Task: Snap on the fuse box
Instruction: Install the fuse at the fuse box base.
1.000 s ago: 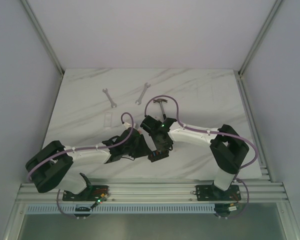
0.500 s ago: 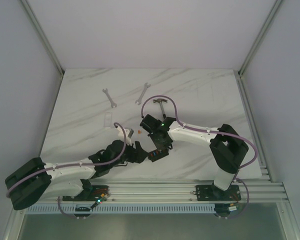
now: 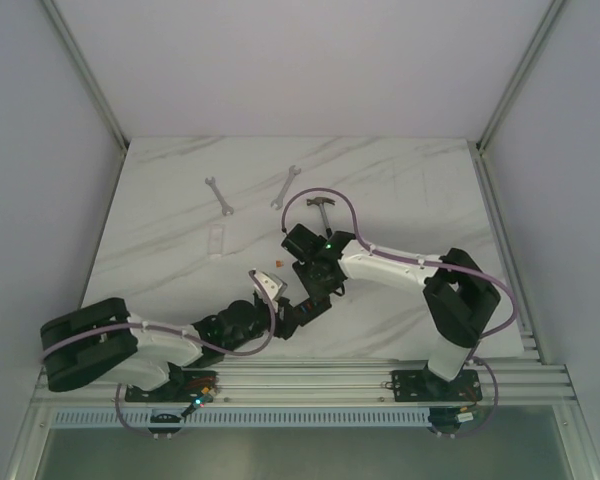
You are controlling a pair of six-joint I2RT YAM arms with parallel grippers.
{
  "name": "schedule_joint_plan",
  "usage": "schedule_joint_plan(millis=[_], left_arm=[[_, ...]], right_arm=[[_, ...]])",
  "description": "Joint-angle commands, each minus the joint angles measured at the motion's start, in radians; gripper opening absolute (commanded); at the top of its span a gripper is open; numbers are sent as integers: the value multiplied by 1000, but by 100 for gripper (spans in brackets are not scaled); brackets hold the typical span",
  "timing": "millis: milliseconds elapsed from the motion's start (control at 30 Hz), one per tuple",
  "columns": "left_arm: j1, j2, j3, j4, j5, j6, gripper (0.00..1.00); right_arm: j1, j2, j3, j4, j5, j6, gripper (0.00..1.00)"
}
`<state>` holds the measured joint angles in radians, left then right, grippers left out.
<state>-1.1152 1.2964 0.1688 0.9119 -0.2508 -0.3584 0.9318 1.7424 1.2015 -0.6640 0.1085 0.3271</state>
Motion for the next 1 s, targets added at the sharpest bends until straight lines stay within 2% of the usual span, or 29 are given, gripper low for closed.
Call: schedule_joint_plan(millis=[0, 167, 367, 500, 967], left_arm=[[-9, 72, 8, 157, 3, 80, 68], [-9, 148, 18, 180, 30, 98, 68], [-10, 179, 57, 121, 60, 128, 66], [-9, 174, 71, 73, 60, 141, 61], [-9, 194, 106, -5, 95, 179, 58]], right_arm=[[-17, -61, 2, -1, -24, 30, 42], [-38, -108, -20, 1, -54, 43, 42], [-53, -129, -49, 12, -106, 37, 34], [-57, -120, -66, 32, -129, 36, 28], [-62, -73, -72, 52, -157, 41, 17]])
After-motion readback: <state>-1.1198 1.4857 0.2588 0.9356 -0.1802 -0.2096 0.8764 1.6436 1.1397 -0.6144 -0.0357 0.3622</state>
